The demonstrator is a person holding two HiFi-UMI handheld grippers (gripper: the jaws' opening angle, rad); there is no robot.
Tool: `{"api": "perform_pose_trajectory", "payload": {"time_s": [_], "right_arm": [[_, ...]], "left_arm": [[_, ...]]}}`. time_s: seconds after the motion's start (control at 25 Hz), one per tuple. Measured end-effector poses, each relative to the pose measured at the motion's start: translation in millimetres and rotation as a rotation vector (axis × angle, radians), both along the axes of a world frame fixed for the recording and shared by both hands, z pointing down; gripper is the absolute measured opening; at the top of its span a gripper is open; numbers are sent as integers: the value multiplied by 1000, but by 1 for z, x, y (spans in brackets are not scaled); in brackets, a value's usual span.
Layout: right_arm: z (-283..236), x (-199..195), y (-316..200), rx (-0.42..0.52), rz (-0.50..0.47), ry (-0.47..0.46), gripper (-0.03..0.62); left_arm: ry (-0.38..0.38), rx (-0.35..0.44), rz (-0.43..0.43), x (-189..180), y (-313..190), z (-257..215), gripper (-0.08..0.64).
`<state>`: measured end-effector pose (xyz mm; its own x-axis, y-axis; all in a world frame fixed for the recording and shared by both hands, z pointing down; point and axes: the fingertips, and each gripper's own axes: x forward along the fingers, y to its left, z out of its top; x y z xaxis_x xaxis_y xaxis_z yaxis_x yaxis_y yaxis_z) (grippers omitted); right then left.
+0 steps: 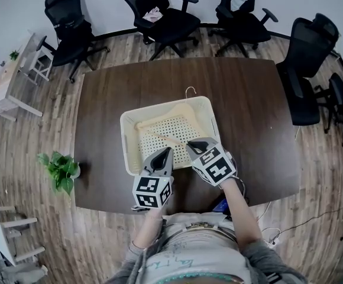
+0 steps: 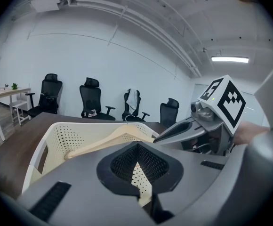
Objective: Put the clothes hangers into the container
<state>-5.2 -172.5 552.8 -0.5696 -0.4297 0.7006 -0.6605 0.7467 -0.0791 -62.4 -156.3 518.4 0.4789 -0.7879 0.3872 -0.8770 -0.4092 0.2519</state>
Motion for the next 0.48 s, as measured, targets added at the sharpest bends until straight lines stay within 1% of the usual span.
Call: {"api": "perform_pose_trajectory", "payload": {"time_s": [0.24,0.48], "right_arm": [[-7,-5,7,10,-13,-39,28],[-21,-9,11,50,-27,-95,23]], "left_arm": [[6,0,9,7,2,-4,11],[11,21,9,7,4,-12,11]]}}
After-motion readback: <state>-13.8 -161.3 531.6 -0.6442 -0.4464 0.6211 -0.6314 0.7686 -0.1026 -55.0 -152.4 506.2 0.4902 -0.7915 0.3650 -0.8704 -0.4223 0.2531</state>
